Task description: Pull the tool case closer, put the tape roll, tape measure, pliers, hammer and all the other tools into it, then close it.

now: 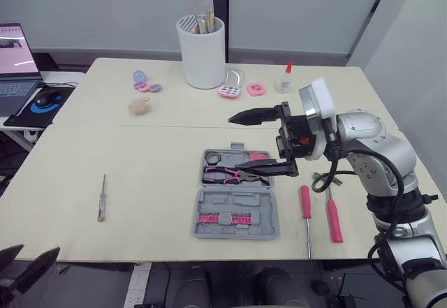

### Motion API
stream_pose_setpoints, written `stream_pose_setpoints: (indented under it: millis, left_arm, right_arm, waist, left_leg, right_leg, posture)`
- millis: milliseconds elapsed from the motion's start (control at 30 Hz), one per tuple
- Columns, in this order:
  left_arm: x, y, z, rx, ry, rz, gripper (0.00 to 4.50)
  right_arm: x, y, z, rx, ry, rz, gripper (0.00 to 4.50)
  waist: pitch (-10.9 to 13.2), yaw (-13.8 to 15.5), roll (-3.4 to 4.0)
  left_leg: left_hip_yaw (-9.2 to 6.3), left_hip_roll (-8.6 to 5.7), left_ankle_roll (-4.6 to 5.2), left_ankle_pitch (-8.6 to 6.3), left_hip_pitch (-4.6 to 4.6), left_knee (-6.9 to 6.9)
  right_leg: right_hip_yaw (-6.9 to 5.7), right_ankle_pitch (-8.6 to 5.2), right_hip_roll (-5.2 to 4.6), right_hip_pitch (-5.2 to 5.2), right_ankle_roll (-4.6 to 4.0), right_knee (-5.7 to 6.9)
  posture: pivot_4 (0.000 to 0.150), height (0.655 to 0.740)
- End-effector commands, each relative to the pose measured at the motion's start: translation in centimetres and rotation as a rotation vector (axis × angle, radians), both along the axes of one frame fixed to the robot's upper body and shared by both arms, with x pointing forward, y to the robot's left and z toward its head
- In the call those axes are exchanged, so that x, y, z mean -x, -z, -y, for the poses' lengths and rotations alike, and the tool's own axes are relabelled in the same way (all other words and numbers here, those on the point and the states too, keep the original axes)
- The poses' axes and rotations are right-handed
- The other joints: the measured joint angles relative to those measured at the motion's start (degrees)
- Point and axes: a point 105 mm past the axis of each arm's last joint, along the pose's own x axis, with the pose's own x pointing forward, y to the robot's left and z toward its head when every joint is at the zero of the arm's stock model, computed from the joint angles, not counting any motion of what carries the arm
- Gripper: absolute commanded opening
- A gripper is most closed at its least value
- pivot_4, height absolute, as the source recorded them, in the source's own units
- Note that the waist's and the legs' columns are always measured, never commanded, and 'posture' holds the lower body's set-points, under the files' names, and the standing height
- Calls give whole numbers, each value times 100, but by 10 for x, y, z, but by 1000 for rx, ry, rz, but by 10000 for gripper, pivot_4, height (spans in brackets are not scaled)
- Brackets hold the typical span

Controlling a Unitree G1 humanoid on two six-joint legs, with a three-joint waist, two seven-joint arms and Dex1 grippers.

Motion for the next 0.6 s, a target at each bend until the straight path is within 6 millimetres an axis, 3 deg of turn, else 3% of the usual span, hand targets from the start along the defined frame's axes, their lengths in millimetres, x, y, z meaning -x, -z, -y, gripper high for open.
stream_pose_setpoints:
  millis: [33, 167, 400, 600]
  left_arm:
    - [-32, -3, -2, -67, -95, 67, 45000]
    - [-63, 18, 1, -37, -202, 55, 45000]
    - [-87, 56, 16, -83, -191, -46, 45000]
    - [-110, 71, 28, -75, -193, -59, 45000]
  right_arm:
    - [2, -9, 3, -23, 28, 65, 44659]
    - [1, -16, 2, -56, 71, 68, 44659]
    - [-3, -14, 7, -47, 138, 76, 44659]
    - [-3, -13, 9, -42, 166, 79, 44659]
  waist:
    - [0, 4, 0]
    - [-3, -26, -5]
    - [-1, -31, -1]
    - [-1, -3, -2]
  left_leg:
    - [-9, 0, 0, 0, 0, 3]
    - [-16, -2, 0, 0, 0, 5]
    - [-22, 3, 0, 0, -1, -1]
    - [-33, -1, -1, 1, -3, 4]
  right_leg:
    - [-8, 0, 0, 7, 0, -1]
    - [-16, 1, -1, 18, 1, -2]
    - [-38, 1, -1, 15, 1, -3]
    - [-49, 1, -5, 22, 1, -2]
  posture:
    - [1500, 7400]
    - [1500, 7400]
    - [1500, 7400]
    - [1500, 7400]
